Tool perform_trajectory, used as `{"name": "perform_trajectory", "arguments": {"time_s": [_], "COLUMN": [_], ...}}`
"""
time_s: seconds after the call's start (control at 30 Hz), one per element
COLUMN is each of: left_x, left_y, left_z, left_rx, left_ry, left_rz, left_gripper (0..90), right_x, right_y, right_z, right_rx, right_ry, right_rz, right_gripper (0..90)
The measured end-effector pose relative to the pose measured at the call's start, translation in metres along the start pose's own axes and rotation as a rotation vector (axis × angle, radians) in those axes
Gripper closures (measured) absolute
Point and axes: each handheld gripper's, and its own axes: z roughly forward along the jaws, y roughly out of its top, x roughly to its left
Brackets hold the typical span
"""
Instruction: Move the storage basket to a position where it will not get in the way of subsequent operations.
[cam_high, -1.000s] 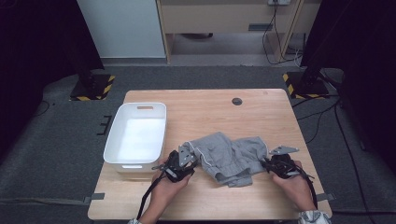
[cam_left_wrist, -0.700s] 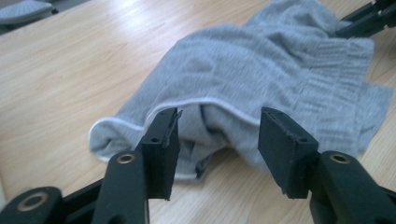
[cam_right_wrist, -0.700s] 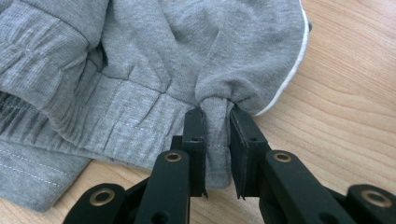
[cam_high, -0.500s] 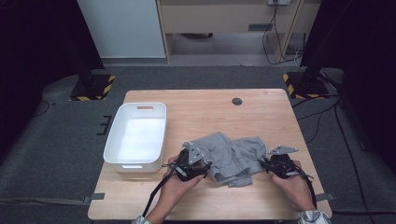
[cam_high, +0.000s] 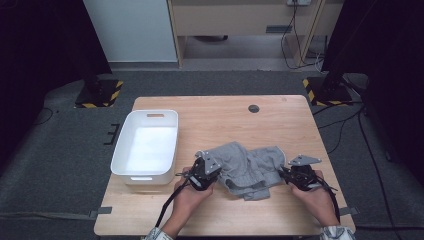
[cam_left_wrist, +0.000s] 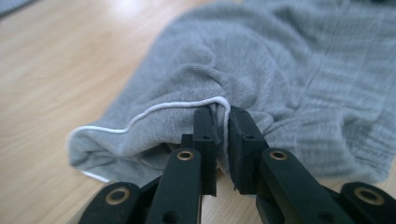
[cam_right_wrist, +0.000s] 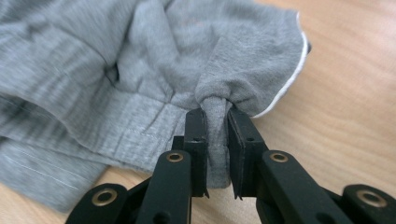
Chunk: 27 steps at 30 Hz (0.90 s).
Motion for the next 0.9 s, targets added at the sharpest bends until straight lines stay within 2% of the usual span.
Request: {"name": "perform_trajectory", "arguments": {"time_s": [0.17, 0.27, 0.33, 0.5, 0.67, 0.83, 0.9], "left_x": [0.013, 0.021, 0.023, 0.026, 0.028, 0.028, 0.030], "left_y": [0.003, 0.001, 0.001, 0.006, 0.012, 0.020, 0.022], "left_z": [-0.014, -0.016, -0.016, -0.022, -0.028, -0.039, -0.041], "left_rx": [-0.040, -0.045, -0.040, -0.077, -0.087, -0.118, -0.129], "left_ry": [0.036, 0.026, 0.029, 0.029, 0.030, 0.036, 0.044], "left_rz": [-0.032, -0.068, -0.069, -0.085, -0.079, -0.081, -0.095], "left_gripper": [82.0, 81.8, 82.2, 82.4, 82.4, 82.4, 82.4], "right_x": [0.002, 0.003, 0.003, 0.002, 0.000, 0.001, 0.003], "right_y": [0.008, 0.012, 0.013, 0.017, 0.018, 0.027, 0.031], "right_z": [-0.009, -0.013, -0.015, -0.023, -0.026, -0.034, -0.038], "right_rx": [-0.041, -0.061, -0.069, -0.092, -0.109, -0.133, -0.143], "right_ry": [0.014, 0.024, 0.028, 0.044, 0.048, 0.048, 0.050], "right_rz": [-0.003, 0.003, 0.001, 0.005, 0.017, 0.015, 0.019], "right_gripper": [79.6, 79.6, 79.6, 79.4, 79.5, 79.5, 79.5]}}
